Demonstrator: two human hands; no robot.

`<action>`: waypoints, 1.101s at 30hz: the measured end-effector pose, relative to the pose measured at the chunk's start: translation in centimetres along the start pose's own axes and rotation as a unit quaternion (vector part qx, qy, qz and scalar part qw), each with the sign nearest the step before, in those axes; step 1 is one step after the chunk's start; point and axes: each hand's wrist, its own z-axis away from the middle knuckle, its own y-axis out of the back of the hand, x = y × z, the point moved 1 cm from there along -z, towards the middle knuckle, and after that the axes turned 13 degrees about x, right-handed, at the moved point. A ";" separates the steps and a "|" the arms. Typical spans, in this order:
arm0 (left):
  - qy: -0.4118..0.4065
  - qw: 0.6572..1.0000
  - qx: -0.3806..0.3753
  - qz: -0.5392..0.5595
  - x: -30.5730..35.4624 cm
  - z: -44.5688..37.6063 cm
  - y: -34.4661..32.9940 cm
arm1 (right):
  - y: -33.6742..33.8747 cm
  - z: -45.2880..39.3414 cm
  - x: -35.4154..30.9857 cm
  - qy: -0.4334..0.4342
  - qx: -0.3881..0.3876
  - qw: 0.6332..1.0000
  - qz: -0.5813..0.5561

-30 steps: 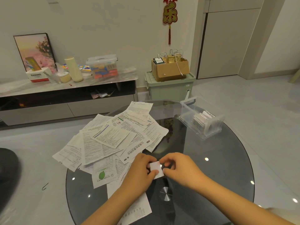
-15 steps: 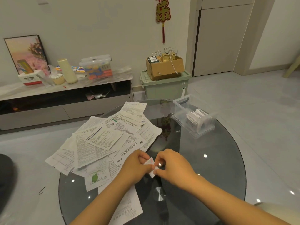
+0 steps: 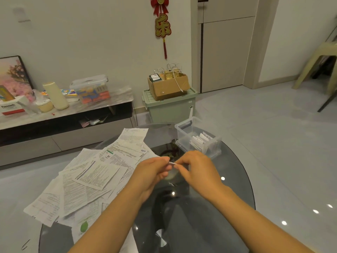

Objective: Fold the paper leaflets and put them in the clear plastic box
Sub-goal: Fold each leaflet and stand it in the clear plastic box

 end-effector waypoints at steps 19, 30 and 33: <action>-0.211 0.971 -0.040 -0.101 3.9 -5.0 -11.1 | 6.0 -7.4 6.8 -0.100 0.111 0.987 0.054; -0.503 0.664 -0.123 -0.539 2.3 -8.4 -13.3 | 4.2 -9.5 9.9 -0.143 0.150 0.976 0.069; -0.498 0.636 -0.135 -0.574 2.3 -9.0 -13.7 | 3.9 -9.8 10.3 -0.153 0.138 0.974 0.094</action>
